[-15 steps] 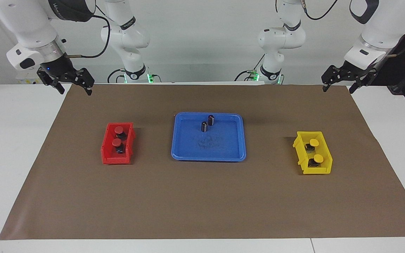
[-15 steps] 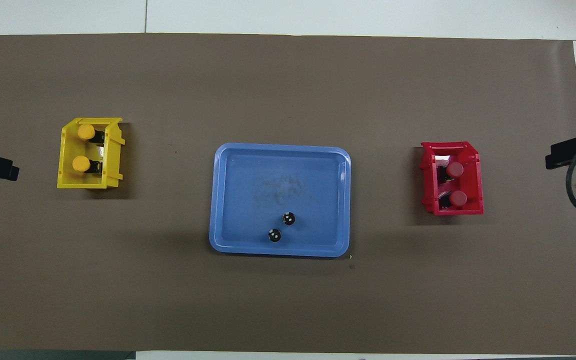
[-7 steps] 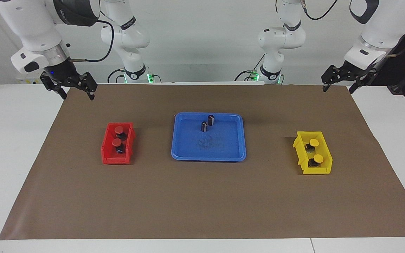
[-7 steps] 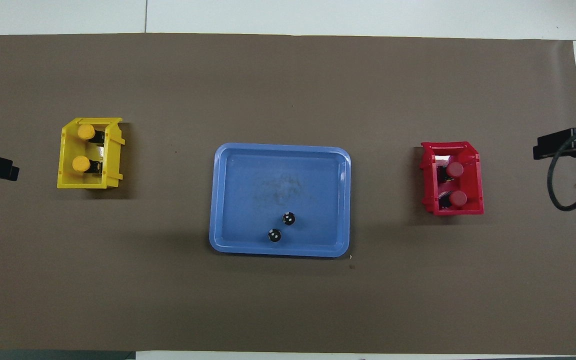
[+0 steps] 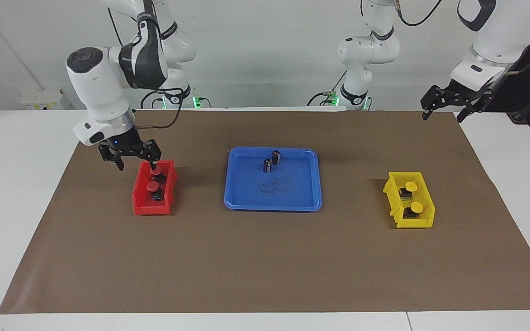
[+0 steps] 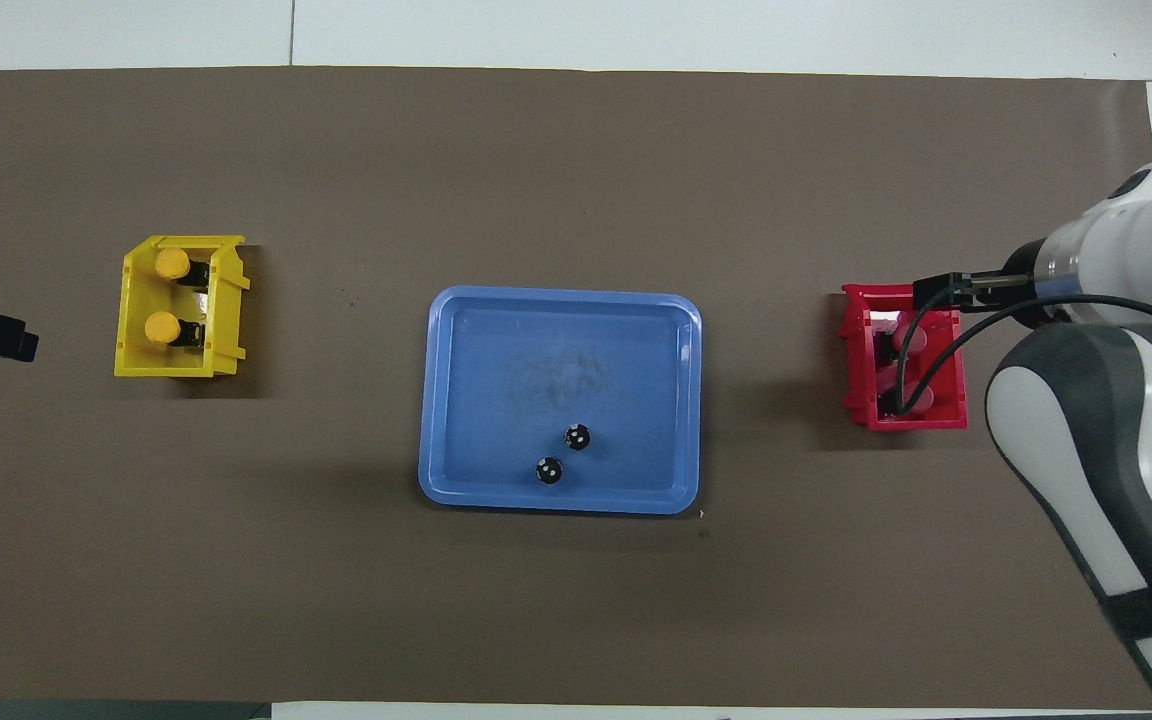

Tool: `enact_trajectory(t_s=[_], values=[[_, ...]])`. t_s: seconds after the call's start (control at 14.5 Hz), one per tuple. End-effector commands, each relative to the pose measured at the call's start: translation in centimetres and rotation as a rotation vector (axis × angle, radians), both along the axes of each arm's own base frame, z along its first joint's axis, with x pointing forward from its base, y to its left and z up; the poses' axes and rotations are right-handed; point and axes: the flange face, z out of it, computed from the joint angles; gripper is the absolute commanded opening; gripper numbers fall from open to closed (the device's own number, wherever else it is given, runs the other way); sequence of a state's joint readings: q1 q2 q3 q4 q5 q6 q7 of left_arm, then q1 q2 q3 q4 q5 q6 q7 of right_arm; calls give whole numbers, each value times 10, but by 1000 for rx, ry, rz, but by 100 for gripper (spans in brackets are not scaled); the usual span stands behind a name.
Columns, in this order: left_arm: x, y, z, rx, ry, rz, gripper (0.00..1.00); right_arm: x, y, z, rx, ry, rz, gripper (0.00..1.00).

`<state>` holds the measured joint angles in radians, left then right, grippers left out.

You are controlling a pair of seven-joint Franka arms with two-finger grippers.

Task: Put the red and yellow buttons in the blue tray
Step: 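Reach the right gripper into the red holder and grasp a red button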

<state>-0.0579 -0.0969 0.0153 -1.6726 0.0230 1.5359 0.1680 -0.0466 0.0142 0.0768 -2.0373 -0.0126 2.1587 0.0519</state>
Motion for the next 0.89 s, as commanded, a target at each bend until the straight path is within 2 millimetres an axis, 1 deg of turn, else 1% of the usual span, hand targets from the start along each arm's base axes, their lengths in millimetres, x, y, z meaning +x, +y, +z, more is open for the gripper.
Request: enact_trajectory(t_s=[0.0,0.07,0.28,0.41,0.55,0.69,0.83], values=[[-8,3,3,3,3,-1,100,-7,-7,-35,21,-7,-21,76],[-8,3,3,3,3,-1,100,-7,-9,-46,21,-11,-23,72],[-8,3,3,3,3,-1,100,-15,-6,-65,21,-9,-17,69],[-8,2,3,3,3,-2,100,-21,-11,-71,17,-11,1,67],[-8,3,3,3,6,-1,100,-25,-7,-77,17,-17,4,62],[-12,5,1,4,35,3,100,-26,-7,-86,18,-12,5,61],[-12,6,1,3,37,4,100,-25,-6,-88,18,-12,8,61]])
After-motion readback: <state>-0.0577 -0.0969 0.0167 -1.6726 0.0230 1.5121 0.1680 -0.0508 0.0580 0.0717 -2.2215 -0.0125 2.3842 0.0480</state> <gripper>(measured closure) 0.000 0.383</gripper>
